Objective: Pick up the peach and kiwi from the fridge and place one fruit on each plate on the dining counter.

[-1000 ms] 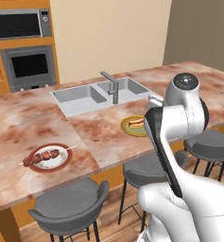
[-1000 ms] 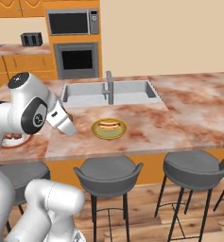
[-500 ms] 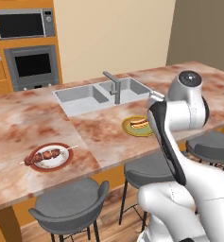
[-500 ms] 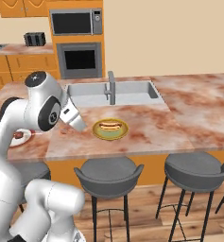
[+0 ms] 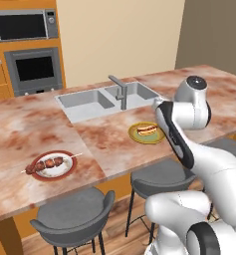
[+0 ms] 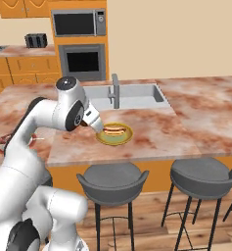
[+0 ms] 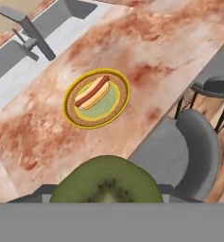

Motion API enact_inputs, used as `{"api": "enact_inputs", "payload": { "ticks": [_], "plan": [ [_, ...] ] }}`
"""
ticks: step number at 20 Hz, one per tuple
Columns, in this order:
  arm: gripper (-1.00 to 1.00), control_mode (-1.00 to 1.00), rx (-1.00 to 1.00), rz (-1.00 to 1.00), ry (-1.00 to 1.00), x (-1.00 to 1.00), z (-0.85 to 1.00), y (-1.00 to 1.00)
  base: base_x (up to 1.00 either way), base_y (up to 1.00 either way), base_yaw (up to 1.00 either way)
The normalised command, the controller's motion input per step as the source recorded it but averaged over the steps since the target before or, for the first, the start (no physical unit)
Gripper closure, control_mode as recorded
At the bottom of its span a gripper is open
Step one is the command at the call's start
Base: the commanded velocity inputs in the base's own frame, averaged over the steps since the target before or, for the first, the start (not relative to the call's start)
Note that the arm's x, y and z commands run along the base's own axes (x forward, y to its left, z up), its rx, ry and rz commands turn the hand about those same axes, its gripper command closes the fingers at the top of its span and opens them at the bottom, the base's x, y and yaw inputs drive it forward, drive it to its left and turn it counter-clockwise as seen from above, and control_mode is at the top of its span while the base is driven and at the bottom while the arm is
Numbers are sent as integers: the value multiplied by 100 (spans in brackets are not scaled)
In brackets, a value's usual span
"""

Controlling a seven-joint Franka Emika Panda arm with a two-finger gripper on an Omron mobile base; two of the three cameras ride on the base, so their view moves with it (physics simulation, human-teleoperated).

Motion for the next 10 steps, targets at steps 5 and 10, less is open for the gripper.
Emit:
{"api": "enact_inputs", "payload": {
  "ticks": [5, 10],
  "plan": [
    [100, -100, 0, 15, 5, 79, -68, -1, 0, 0, 0],
    [100, -100, 0, 12, 5, 85, -53, -10, 0, 0, 0]
  ]
}}
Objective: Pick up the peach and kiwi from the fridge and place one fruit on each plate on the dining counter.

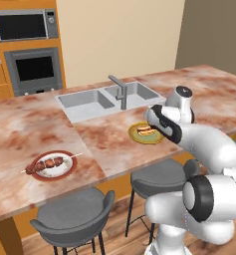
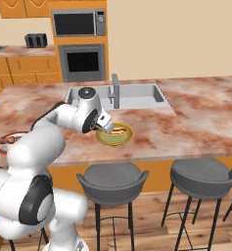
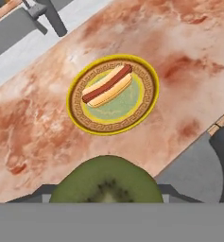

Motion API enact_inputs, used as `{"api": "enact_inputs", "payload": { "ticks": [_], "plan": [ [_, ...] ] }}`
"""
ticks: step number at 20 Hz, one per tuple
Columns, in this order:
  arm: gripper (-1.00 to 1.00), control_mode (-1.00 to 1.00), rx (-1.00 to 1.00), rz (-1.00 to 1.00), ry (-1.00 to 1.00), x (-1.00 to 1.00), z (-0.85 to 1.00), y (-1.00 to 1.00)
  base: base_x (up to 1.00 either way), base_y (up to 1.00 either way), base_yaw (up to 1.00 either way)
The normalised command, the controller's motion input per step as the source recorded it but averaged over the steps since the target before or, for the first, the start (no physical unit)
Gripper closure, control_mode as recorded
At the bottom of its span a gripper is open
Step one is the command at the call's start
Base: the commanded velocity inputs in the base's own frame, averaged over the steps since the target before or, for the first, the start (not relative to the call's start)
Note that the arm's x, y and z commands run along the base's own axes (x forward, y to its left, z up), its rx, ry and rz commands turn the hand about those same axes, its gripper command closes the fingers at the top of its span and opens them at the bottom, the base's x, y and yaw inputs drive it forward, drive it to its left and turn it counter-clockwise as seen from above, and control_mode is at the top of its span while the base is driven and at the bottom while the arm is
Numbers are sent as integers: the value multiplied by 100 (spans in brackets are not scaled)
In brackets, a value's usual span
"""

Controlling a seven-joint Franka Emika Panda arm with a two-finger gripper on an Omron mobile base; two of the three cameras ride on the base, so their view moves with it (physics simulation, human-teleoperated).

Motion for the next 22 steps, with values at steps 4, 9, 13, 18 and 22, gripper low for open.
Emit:
{"api": "enact_inputs", "payload": {
  "ticks": [4, 9, 13, 18, 22],
  "plan": [
    [100, -100, 0, 9, 5, 84, -41, -24, 0, 0, 0],
    [100, -100, 0, 6, 5, 77, -33, -28, 0, 0, 0],
    [100, -100, 0, 5, 5, 64, -47, -10, 0, 0, 0],
    [100, -100, -1, 4, 8, 55, -56, -1, 0, 0, 0],
    [100, -100, -1, 4, 9, 45, -51, -1, 0, 0, 0]
  ]
}}
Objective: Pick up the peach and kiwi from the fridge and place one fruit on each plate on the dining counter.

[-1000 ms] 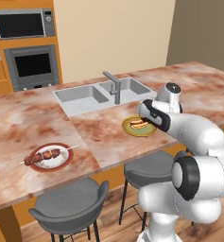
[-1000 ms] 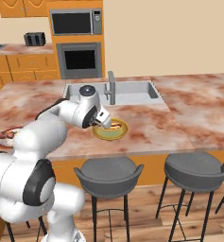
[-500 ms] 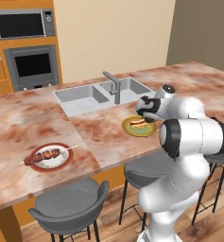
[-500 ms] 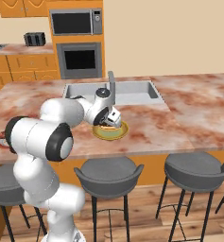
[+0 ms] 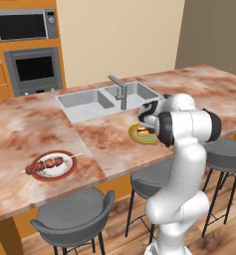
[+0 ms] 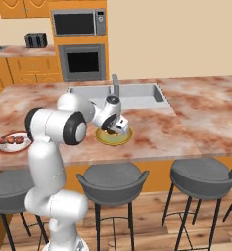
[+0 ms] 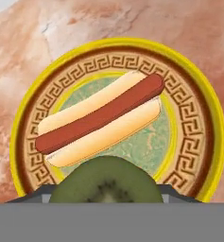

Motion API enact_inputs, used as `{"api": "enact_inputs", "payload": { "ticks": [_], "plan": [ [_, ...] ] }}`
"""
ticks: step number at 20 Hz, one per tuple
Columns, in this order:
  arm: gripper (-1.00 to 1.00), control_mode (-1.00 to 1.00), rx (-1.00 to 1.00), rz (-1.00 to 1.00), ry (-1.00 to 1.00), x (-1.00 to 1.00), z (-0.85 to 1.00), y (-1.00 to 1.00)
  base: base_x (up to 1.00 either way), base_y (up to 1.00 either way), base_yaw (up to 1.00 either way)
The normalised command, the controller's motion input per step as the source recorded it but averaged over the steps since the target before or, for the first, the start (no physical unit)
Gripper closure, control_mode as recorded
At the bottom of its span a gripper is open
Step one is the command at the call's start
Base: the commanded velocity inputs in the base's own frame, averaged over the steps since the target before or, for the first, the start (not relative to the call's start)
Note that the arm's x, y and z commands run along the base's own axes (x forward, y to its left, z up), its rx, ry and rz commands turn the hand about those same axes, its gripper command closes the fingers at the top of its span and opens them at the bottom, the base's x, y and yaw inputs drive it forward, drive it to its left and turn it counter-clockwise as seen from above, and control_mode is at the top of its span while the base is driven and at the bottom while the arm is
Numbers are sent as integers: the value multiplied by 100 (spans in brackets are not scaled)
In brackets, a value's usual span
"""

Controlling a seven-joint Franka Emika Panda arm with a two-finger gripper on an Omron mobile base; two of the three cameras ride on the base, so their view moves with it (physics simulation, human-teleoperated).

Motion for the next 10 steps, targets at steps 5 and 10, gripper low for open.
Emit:
{"api": "enact_inputs", "payload": {
  "ticks": [5, 10],
  "plan": [
    [100, -100, 0, 4, 7, 44, -44, -5, 0, 0, 0],
    [100, -100, 0, 4, 5, 34, -38, -7, 0, 0, 0]
  ]
}}
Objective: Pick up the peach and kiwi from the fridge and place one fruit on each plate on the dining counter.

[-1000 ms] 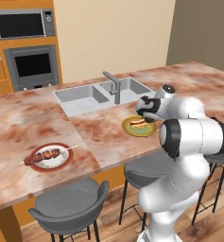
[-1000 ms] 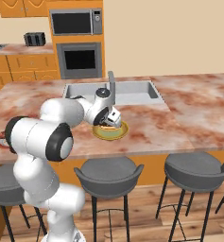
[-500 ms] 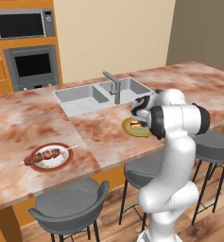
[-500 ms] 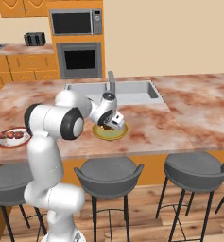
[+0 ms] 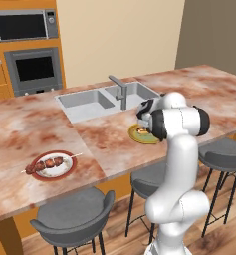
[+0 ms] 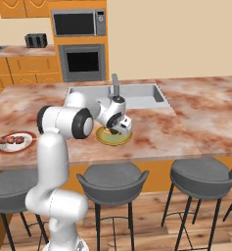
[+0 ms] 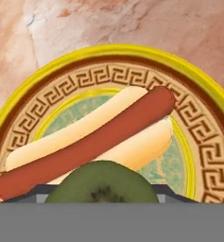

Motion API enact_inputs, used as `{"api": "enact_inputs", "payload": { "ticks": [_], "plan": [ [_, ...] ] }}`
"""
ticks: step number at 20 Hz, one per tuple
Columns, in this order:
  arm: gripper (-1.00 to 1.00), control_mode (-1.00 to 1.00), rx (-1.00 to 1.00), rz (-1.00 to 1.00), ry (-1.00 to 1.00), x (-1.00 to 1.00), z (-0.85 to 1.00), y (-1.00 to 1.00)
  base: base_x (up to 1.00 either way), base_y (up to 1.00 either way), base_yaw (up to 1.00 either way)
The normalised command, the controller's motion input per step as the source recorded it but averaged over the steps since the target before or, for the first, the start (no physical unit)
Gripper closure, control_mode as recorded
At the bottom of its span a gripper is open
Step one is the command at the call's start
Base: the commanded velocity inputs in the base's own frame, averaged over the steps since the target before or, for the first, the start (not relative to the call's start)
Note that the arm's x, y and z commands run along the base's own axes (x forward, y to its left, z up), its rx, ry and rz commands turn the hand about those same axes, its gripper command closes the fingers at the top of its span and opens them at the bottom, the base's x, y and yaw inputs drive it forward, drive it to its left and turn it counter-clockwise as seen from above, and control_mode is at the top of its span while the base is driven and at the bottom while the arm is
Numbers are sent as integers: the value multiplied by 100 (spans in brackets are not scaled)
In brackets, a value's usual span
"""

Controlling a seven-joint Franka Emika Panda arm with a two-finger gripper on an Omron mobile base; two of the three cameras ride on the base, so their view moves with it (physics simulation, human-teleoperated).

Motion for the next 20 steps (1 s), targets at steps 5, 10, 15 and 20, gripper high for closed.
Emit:
{"api": "enact_inputs", "payload": {
  "ticks": [5, 10, 15, 20],
  "plan": [
    [-100, -100, -1, 3, 0, 12, -32, -2, 0, 0, 0],
    [-100, -100, -4, 2, 1, 0, -26, 0, 0, 0, 0],
    [-100, -100, -1, 2, 1, -1, -21, 0, 0, 0, 0],
    [-100, -100, -3, 1, 3, 0, -23, 0, 0, 0, 0]
  ]
}}
